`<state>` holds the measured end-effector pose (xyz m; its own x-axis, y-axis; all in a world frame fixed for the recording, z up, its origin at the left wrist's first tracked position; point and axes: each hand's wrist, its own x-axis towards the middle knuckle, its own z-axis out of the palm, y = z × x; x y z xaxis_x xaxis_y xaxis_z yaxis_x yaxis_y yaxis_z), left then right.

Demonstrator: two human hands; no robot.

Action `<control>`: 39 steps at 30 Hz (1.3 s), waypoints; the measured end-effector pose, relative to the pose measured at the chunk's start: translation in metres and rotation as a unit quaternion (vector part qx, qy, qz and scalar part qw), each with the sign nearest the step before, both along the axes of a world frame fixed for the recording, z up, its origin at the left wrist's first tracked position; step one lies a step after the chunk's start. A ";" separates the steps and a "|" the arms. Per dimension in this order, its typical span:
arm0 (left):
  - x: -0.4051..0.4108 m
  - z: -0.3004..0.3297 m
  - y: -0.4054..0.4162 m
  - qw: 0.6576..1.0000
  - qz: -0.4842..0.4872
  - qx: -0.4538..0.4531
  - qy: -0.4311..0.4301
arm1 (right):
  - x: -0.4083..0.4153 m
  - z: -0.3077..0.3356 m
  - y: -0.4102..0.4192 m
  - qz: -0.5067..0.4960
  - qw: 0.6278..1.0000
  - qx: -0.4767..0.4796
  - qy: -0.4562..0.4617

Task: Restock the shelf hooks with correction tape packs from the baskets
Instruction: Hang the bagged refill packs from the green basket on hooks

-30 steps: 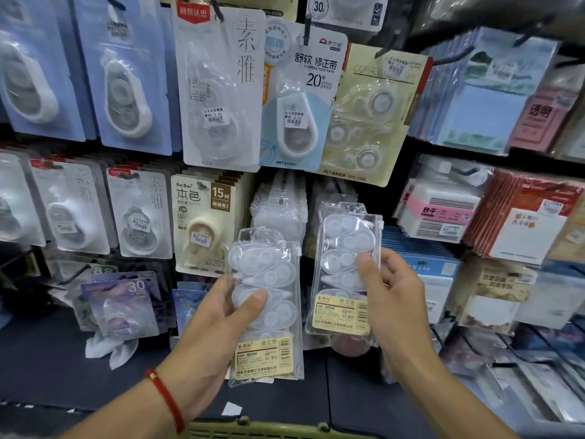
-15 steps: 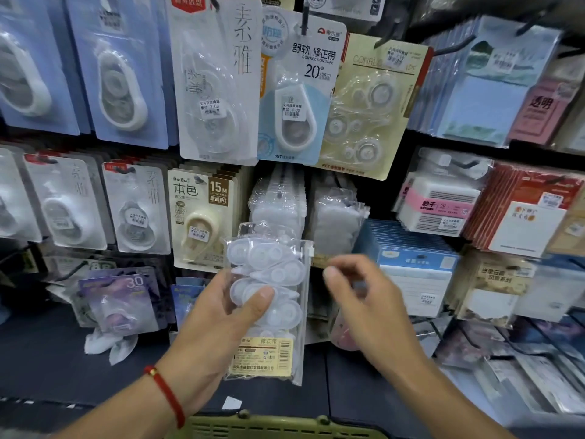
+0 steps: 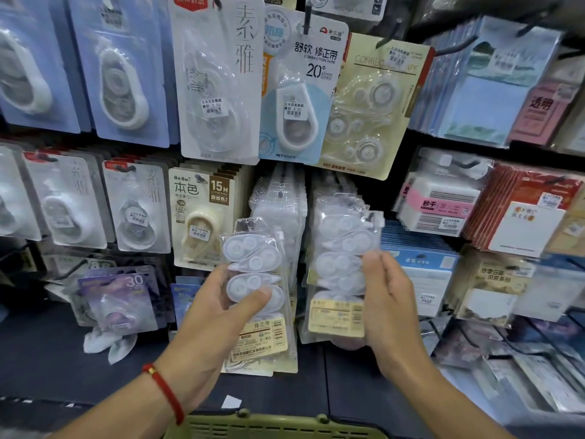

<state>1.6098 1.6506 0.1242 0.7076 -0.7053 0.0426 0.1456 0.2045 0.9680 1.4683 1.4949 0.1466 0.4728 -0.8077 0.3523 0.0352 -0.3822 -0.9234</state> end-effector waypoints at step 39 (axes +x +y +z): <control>-0.020 0.007 0.003 0.983 -0.154 0.025 -0.095 | 0.001 -0.006 -0.012 0.019 0.998 0.019 -0.053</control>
<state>1.5902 1.6532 0.1310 0.4419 -0.8898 0.1139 0.0080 0.1308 0.9914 1.4690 1.4826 0.1407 0.4654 -0.8033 0.3715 0.1485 -0.3429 -0.9276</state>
